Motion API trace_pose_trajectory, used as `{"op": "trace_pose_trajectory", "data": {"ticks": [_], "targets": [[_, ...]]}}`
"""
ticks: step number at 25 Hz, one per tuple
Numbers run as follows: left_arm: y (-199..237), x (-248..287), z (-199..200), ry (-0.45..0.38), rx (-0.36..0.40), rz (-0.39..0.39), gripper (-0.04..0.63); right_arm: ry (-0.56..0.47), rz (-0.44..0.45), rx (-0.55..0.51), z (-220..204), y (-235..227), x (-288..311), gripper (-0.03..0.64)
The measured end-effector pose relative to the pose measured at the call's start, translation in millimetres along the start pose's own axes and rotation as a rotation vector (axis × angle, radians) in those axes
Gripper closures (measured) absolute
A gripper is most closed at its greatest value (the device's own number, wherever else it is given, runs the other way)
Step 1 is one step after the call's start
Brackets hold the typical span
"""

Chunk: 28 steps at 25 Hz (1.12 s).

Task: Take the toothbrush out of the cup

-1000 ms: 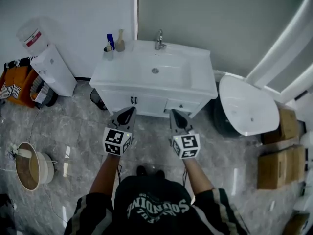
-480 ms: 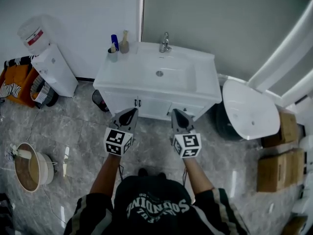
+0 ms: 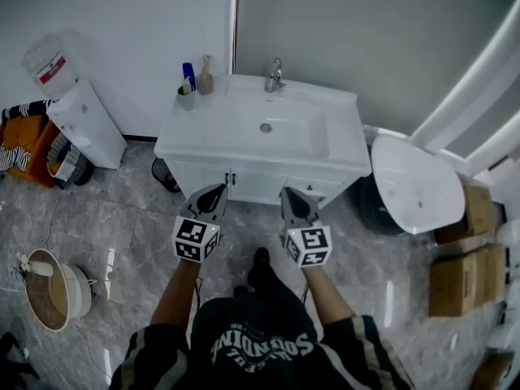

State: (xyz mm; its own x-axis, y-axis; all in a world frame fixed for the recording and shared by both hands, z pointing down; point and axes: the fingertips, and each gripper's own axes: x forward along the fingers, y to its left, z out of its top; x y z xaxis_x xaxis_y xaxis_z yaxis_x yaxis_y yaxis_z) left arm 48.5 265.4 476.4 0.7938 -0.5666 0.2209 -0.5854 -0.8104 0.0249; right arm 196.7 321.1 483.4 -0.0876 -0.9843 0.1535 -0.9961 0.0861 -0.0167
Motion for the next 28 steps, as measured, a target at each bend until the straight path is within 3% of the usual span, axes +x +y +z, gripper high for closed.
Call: {"op": "trace_pose_trajectory", "data": {"ticks": [10, 21, 28], "targets": [[62, 56, 7, 0.006, 0.014, 0.030, 0.597, -0.015, 0.057, 0.011, 4, -12, 88, 0.618], [171, 174, 36, 0.033, -0.010, 0.102, 0.597, 0.016, 0.167, 0.016, 30, -56, 261, 0.618], [239, 218, 50, 0.040, -0.050, 0.186, 0.597, 0.038, 0.268, 0.000, 52, -59, 357, 0.618]]}}
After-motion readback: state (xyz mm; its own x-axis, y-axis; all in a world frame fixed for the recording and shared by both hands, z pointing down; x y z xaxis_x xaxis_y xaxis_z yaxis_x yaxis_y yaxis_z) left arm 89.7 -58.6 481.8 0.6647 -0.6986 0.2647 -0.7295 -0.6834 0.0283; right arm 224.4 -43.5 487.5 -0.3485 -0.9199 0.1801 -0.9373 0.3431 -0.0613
